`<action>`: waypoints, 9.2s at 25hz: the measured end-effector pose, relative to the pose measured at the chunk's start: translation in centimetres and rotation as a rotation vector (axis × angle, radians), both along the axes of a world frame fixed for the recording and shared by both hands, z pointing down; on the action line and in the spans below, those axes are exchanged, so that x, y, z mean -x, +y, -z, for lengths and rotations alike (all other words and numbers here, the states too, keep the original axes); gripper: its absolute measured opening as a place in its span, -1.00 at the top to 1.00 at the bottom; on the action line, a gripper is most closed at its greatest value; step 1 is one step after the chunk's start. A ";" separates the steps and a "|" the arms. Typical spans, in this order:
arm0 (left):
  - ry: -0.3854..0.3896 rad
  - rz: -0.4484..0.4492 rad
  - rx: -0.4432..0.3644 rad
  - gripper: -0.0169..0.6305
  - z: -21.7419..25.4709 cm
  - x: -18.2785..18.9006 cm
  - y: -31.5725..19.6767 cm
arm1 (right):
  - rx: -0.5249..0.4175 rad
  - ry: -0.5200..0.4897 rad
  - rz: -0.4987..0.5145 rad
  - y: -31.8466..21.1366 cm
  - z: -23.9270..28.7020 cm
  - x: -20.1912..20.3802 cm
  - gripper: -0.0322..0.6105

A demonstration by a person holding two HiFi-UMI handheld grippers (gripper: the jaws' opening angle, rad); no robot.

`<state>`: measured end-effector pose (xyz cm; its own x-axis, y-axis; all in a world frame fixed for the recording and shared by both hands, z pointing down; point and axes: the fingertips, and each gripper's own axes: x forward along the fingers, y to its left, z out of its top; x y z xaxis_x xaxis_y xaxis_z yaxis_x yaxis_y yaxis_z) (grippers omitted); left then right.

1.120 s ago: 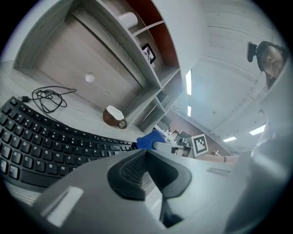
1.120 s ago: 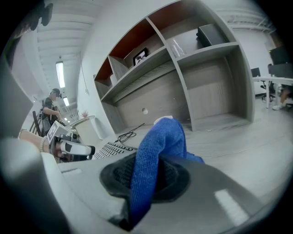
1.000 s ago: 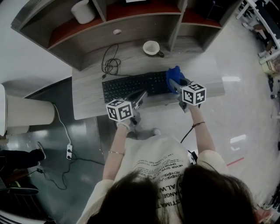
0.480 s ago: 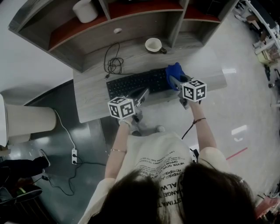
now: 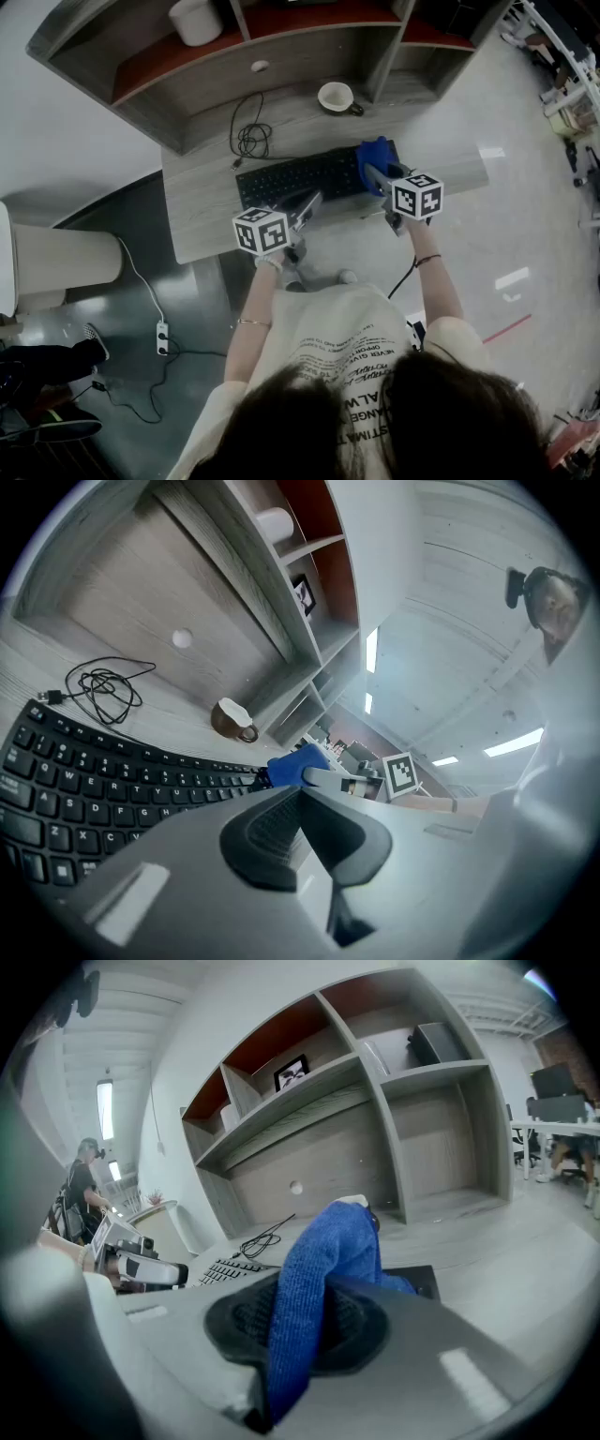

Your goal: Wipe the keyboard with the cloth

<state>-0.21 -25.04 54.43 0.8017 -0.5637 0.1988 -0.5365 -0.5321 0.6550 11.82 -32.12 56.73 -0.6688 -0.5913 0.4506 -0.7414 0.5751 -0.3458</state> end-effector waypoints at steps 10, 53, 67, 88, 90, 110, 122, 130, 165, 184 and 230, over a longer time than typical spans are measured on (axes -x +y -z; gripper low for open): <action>0.003 0.001 -0.002 0.96 0.1 1.7 0.2 | 0.004 -0.001 -0.010 0.4 -0.1 1.5 0.74; 0.016 -0.002 0.024 0.96 -1.2 8.0 1.4 | 0.021 0.037 -0.033 1.3 -1.1 7.7 0.74; 0.011 0.008 0.025 0.96 -1.5 11.3 2.1 | 0.015 0.039 -0.031 1.7 -1.1 10.8 0.74; 0.009 0.007 0.024 0.96 -1.6 14.1 2.9 | 0.007 0.036 -0.032 2.3 -1.0 13.8 0.74; 0.009 0.007 0.023 0.96 -1.6 14.3 3.0 | 0.006 0.035 -0.031 2.3 -1.0 14.1 0.74; 0.001 0.014 0.027 0.96 -2.2 14.6 3.1 | -0.002 0.034 0.008 2.6 -1.0 16.3 0.74; 0.000 0.035 0.026 0.96 -2.1 15.8 3.8 | -0.006 0.032 0.062 3.1 -0.8 18.8 0.74; -0.010 0.055 0.023 0.96 -2.4 16.5 4.4 | -0.011 0.036 0.104 3.6 -0.5 20.9 0.74; -0.039 0.205 0.002 0.96 -1.7 22.3 4.8 | -0.001 -0.023 0.215 5.1 -0.3 28.9 0.74; -0.109 0.293 -0.014 0.96 -1.7 25.0 5.2 | 0.013 -0.037 0.270 6.5 -0.4 31.9 0.74; -0.198 0.334 -0.216 0.96 5.0 27.8 6.0 | -0.165 -0.177 0.496 9.4 7.8 35.2 0.74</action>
